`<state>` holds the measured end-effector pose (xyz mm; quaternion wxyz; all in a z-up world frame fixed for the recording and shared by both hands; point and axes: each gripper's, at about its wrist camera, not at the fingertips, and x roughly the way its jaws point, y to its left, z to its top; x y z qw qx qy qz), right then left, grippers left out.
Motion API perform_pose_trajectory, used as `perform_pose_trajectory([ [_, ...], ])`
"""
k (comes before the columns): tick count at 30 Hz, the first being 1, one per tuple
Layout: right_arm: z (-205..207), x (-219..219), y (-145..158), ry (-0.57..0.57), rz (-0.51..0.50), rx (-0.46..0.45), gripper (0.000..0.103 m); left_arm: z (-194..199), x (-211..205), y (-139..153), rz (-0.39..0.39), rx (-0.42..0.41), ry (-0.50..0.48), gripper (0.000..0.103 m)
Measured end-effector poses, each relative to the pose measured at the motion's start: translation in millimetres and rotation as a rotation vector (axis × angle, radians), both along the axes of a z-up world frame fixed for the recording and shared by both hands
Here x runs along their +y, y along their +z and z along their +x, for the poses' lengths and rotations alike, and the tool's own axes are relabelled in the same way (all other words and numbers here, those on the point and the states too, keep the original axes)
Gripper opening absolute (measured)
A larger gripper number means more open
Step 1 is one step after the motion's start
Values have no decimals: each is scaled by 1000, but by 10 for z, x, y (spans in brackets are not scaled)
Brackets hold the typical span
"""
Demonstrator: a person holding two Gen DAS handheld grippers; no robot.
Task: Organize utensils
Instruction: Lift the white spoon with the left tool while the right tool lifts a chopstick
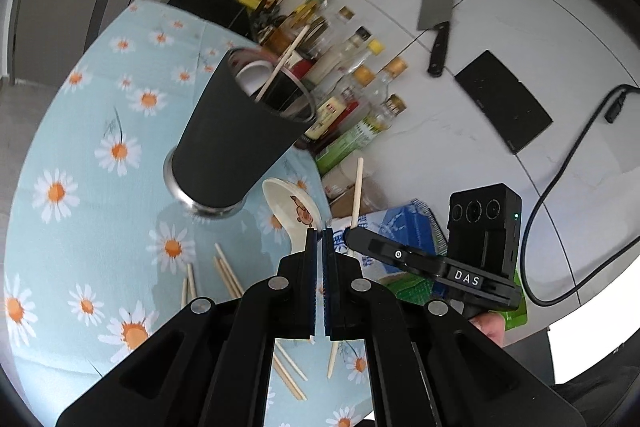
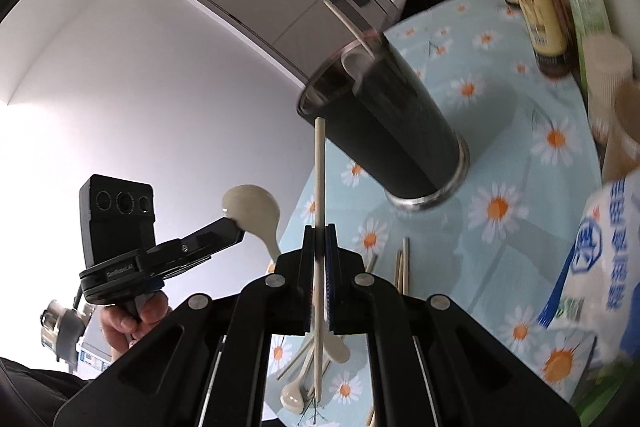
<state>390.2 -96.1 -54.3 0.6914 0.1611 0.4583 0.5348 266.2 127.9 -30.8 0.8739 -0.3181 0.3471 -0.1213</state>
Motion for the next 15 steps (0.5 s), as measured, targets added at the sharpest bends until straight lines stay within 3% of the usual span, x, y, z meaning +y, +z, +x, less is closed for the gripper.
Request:
perform_pose_trajectory([
  [15, 159, 105, 565, -36, 85, -154, 6, 96, 88, 615, 122, -119, 13, 1],
])
